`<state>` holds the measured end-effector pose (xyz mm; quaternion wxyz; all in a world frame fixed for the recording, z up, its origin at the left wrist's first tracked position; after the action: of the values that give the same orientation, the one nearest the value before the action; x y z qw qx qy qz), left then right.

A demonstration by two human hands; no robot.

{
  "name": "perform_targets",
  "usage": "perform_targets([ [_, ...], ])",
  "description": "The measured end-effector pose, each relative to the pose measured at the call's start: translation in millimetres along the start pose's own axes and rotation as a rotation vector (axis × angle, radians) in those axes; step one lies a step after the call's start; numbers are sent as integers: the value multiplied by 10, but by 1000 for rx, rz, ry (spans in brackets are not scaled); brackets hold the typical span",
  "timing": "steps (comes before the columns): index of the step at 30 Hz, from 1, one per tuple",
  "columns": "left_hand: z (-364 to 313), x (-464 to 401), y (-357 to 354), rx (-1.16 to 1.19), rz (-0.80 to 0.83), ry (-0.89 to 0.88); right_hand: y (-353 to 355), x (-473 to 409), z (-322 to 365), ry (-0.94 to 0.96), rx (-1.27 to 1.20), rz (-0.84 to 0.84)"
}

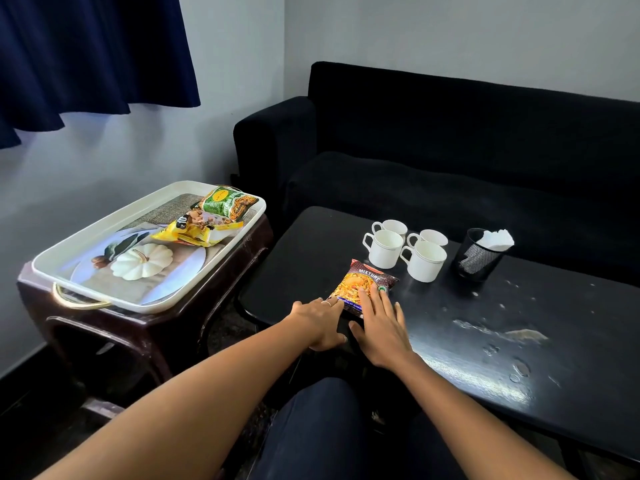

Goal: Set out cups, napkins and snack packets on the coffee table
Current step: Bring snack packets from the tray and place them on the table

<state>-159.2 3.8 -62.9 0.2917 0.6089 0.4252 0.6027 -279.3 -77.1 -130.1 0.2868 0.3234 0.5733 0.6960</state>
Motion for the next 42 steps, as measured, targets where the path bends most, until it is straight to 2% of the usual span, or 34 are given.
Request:
perform_targets([
  [4,-7,6,13,11,-4,5,30,19,-14,1,-7,-12],
  [9,22,7,145,90,-76,26,212,63,70,10,-36,-179],
  [14,274,72,489,294,-312,115,550,-82,373,124,-119,-387],
  [19,728,278,747,541,-670,262,791,-382,954,275,-107,-404],
  [23,972,414,758,879,-1027,486,859,-611,1544,370,13,-330],
  [26,1145,484,784,1463,-1188,734,916,-779,1916,446,68,-282],
  [28,1261,493,743,1877,-1176,812,963,-893,2160,474,36,-258],
  [30,1319,480,670,2106,-1119,829,986,-1004,2339,467,35,-209],
  [32,1358,470,606,2155,-1099,848,959,-1092,2444,425,31,-138],
  [34,1379,470,593,2166,-1108,844,912,-1128,2469,383,3,-139],
  [39,1428,470,575,2269,-1121,831,885,-1079,2470,426,-18,-295],
  [42,1443,487,602,2443,-1118,744,920,-988,2427,520,57,-404],
])
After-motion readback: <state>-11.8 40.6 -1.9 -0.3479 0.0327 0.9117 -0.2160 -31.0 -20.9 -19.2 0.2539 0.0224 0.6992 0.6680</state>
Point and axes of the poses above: each hand's wrist, its own x-axis away from the middle knuckle, its own y-axis out of the back of the hand, z = x × y, the point moved 1 cm from there along -x, towards the middle knuckle, and after that the axes turned 7 degrees about z, right-handed, at the moved point
